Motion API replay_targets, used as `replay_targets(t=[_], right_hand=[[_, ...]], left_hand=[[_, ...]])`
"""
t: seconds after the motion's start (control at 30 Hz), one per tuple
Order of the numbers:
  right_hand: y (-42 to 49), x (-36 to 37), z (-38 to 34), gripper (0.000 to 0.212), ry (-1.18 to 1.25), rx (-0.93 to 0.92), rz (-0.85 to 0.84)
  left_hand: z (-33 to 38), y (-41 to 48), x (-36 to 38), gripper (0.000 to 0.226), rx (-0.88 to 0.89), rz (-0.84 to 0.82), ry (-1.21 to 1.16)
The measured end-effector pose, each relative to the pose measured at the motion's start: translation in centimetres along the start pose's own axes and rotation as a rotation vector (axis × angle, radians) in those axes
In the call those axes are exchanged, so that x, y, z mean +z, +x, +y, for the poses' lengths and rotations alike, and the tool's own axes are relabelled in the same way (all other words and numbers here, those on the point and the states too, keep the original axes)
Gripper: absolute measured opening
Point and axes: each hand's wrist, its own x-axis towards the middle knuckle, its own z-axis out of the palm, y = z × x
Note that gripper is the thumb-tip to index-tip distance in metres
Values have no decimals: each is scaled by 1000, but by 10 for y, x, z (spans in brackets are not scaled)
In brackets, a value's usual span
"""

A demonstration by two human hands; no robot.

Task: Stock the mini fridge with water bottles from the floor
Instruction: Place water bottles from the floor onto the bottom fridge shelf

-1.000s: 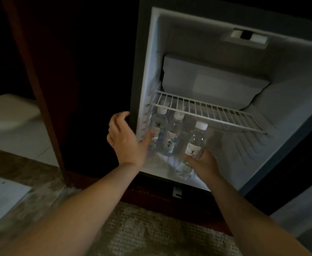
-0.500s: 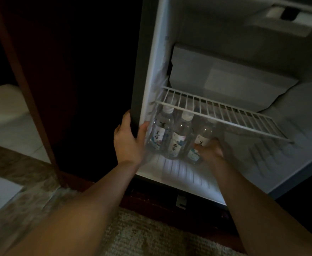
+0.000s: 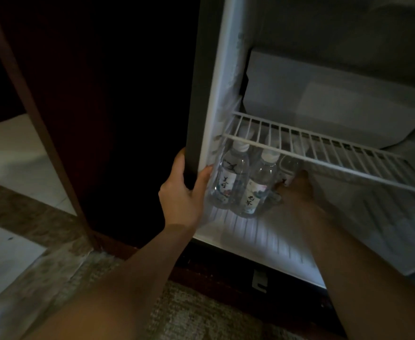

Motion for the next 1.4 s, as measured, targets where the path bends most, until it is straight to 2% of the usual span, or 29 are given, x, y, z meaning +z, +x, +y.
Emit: replay_targets(t=[0.27, 0.37, 0.53, 0.63, 0.8, 0.9, 1.0, 1.1, 1.27, 1.33, 1.4], right_hand=[[-1, 1, 8, 82, 36, 67, -126], [-13, 1, 14, 71, 88, 41, -113], [-54, -6, 16, 35, -184, -18, 6], [-91, -3, 15, 23, -208, -62, 4], [-144, 24, 9, 15, -158, -134, -197], [-169, 40, -3, 16, -296, -203, -455], [-196, 62, -28, 15, -455, -268, -734], [-226, 91, -55, 13, -587, -336, -853], [-286, 151, -98, 21, -708, -469, -937], [-318, 172, -116, 29, -737, -554, -989], [-351, 190, -129, 26, -694, -612, -1020]], left_hand=[[4, -1, -2, 58, -19, -19, 23], [8, 0, -3, 55, -21, -16, 55], [14, -1, -6, 52, -3, -24, 102], [14, 3, -10, 51, -44, -82, 143], [10, 7, -37, 60, -78, -302, 279], [5, 5, -69, 60, -178, -538, 380], [0, 6, -117, 49, -76, -796, 568], [-4, 5, -173, 44, -101, -971, 721], [-20, -9, -289, 46, -52, -1101, 1151], [-29, -14, -338, 46, -112, -1100, 1224], [-36, -18, -385, 48, -196, -1061, 1265]])
